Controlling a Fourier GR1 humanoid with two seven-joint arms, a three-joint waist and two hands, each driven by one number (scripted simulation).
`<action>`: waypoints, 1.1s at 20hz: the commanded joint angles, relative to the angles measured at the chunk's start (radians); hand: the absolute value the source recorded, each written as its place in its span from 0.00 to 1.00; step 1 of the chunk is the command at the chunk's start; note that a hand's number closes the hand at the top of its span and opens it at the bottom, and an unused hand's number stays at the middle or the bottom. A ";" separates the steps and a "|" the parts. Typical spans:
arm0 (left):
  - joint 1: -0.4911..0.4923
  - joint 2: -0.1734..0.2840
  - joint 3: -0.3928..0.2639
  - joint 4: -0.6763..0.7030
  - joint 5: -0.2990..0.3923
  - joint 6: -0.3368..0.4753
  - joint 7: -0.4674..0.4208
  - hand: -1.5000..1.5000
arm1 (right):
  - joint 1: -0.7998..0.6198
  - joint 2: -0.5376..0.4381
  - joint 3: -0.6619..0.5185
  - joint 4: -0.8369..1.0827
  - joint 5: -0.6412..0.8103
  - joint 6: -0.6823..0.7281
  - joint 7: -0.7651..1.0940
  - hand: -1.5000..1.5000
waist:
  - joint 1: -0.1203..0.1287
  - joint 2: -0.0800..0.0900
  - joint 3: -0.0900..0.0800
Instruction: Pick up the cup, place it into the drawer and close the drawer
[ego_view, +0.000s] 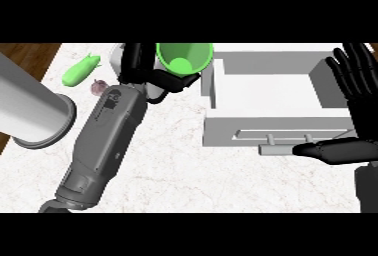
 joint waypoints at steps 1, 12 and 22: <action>-0.146 -0.006 -0.092 0.000 0.036 0.128 0.127 1.00 | -0.030 0.007 0.017 0.058 0.032 -0.003 -0.037 0.00 | -0.013 0.006 0.000; -0.377 -0.007 -0.243 0.351 0.142 0.305 0.260 1.00 | -0.016 -0.009 0.007 0.007 -0.012 0.033 -0.033 0.00 | -0.068 0.018 0.001; -0.382 -0.007 -0.427 0.518 0.190 0.238 0.321 1.00 | -0.090 0.012 0.036 0.043 -0.013 0.030 -0.039 0.00 | -0.152 0.043 0.002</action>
